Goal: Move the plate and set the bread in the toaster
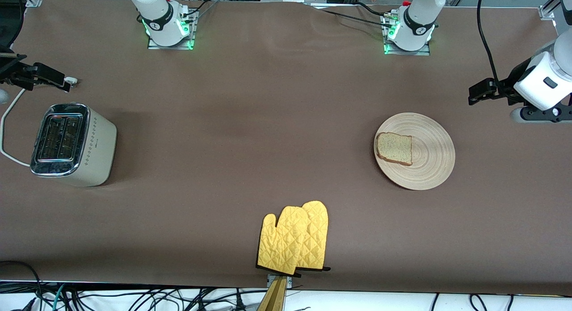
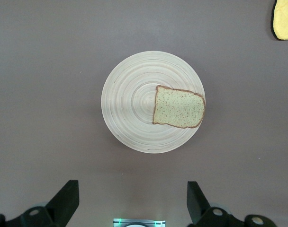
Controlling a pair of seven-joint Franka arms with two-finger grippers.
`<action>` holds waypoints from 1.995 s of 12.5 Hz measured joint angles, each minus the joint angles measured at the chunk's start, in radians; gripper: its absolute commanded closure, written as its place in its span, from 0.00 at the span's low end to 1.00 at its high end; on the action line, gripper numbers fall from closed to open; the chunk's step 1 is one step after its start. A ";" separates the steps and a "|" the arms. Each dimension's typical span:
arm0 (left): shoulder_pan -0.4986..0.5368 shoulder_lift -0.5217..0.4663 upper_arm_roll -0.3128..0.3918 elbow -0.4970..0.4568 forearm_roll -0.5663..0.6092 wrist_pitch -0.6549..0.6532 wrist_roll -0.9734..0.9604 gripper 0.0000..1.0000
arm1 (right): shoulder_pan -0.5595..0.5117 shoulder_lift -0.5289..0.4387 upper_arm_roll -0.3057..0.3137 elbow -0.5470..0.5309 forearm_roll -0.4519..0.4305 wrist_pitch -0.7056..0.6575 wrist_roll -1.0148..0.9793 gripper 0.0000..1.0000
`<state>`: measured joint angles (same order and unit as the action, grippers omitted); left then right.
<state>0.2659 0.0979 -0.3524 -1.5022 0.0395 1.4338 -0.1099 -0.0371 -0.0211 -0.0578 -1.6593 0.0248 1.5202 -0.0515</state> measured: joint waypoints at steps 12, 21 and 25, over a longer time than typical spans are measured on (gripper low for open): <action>0.023 0.000 0.008 0.010 0.000 0.008 0.014 0.00 | 0.000 0.000 0.000 0.000 0.000 0.000 0.000 0.00; 0.025 0.001 0.009 0.011 0.000 0.023 0.018 0.00 | 0.000 0.000 0.000 0.000 0.000 0.000 0.000 0.00; 0.025 0.001 0.008 0.011 -0.001 0.024 0.019 0.00 | 0.000 0.000 0.000 0.000 0.000 0.000 0.000 0.00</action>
<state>0.2905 0.0987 -0.3447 -1.4910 0.0388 1.4582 -0.0910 -0.0371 -0.0211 -0.0577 -1.6593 0.0249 1.5201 -0.0518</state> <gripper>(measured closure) 0.000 0.000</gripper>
